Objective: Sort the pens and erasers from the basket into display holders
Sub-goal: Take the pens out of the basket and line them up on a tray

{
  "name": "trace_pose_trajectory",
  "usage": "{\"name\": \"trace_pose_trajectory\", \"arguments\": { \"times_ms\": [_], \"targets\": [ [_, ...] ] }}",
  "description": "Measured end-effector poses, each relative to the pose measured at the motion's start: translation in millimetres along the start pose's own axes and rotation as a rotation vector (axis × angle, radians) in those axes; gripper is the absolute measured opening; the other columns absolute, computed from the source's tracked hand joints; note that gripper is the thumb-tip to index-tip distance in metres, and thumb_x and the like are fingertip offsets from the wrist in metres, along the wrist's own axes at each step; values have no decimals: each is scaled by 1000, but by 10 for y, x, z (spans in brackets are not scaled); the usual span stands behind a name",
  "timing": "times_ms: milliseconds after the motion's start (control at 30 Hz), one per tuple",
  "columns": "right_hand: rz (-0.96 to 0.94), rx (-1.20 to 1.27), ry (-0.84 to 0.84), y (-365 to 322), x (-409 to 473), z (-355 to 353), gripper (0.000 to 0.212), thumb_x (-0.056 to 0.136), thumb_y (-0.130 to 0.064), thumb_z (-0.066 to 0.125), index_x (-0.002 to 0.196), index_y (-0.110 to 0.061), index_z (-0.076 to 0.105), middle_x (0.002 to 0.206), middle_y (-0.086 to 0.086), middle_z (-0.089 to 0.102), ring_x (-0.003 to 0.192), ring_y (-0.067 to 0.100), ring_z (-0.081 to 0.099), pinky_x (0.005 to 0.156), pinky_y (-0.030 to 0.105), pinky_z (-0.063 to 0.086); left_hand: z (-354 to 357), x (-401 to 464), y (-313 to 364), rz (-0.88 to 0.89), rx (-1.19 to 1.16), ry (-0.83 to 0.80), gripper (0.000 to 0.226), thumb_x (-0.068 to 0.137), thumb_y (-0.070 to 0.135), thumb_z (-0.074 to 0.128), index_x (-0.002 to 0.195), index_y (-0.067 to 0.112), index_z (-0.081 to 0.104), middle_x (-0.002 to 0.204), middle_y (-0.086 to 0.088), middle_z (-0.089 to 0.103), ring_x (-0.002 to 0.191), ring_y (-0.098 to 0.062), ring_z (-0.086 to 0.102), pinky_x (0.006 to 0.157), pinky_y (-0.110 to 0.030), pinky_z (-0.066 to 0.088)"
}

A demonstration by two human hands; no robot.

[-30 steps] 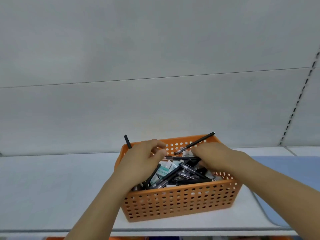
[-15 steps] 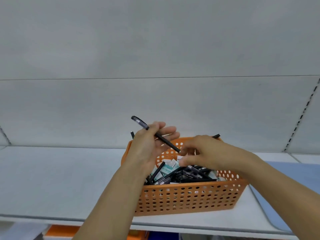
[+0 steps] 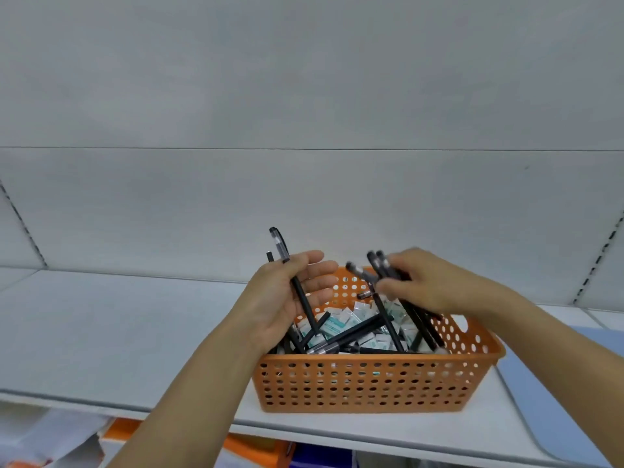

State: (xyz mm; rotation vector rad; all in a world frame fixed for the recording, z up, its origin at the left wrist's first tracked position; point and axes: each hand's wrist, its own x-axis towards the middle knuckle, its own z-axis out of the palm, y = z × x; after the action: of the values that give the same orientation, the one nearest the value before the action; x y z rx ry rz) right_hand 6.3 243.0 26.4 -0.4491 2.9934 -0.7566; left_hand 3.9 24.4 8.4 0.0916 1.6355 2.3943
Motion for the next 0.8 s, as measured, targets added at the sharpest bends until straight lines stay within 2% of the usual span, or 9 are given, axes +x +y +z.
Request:
{"name": "trace_pose_trajectory", "arguments": {
  "times_ms": [67, 167, 267, 367, 500, 567, 667, 733, 800],
  "targets": [
    [-1, 293, 65, -118, 11, -39, 22, 94, -27, 60, 79, -10, 61, 64, -4, 56, 57, 9, 50, 56, 22, 41, 88, -9, -29, -21, 2, -58, 29, 102, 15, 45, 121, -1, 59, 112, -16, 71, 102, -24, 70, 86, -37, 58],
    [-27, 547, -48, -313, 14, 1, 20, 97, -22, 56, 88, -5, 62, 58, -7, 56, 54, 9, 51, 51, 19, 38, 284, -36, -61, -22, -1, -208, 33, 103, 19, 43, 122, -3, 59, 118, -20, 67, 110, -31, 66, 94, -48, 53],
    [-63, 627, -136, -418, 23, 37, 20, 99, -16, 52, 81, -10, 58, 51, -13, 56, 45, 1, 54, 45, 13, 41, 377, -15, -70, -26, -53, -253, 28, 100, 20, 49, 118, 2, 61, 116, -22, 67, 105, -36, 67, 91, -58, 51],
    [-115, 572, -165, -465, 26, 36, 13, 97, -14, 56, 85, -14, 61, 66, -11, 55, 50, 0, 57, 46, 16, 43, 342, -15, -85, -43, -54, -271, 29, 93, 17, 58, 117, 3, 63, 112, -22, 69, 101, -37, 68, 87, -58, 53],
    [-98, 462, -104, -423, 50, 80, 20, 92, -31, 62, 86, -13, 66, 68, -9, 56, 56, 1, 51, 57, 19, 42, 361, 28, -125, 51, -189, -130, 23, 95, 19, 54, 97, 2, 69, 110, -15, 71, 106, -30, 68, 89, -52, 55],
    [-7, 451, 38, -363, 53, 139, 33, 92, -52, 53, 95, -23, 68, 84, -10, 64, 76, 4, 59, 75, 25, 48, 358, 83, -103, 155, -303, 30, 21, 99, 19, 49, 93, 3, 61, 111, -13, 72, 111, -25, 66, 99, -50, 49],
    [228, 972, 243, -280, 69, 266, 58, 97, -60, 32, 126, -18, 57, 121, 2, 63, 110, 17, 60, 100, 39, 45, 376, 111, -71, 289, -415, 187, 19, 102, 18, 44, 94, 7, 56, 104, -12, 73, 104, -22, 69, 105, -51, 43],
    [285, 1440, 218, -345, 81, 369, 63, 98, -59, 28, 127, -10, 55, 124, 13, 61, 113, 25, 60, 100, 42, 46, 476, 100, -110, 303, -444, 185, 17, 102, 18, 44, 97, 7, 57, 101, -13, 73, 103, -23, 69, 105, -49, 44],
    [248, 1621, 203, -402, 113, 424, 64, 99, -58, 28, 121, -7, 59, 116, 14, 67, 108, 26, 65, 90, 41, 51, 567, 79, -166, 246, -473, 133, 14, 101, 16, 47, 104, 7, 56, 104, -16, 72, 103, -25, 70, 103, -47, 46]
  ]
}}
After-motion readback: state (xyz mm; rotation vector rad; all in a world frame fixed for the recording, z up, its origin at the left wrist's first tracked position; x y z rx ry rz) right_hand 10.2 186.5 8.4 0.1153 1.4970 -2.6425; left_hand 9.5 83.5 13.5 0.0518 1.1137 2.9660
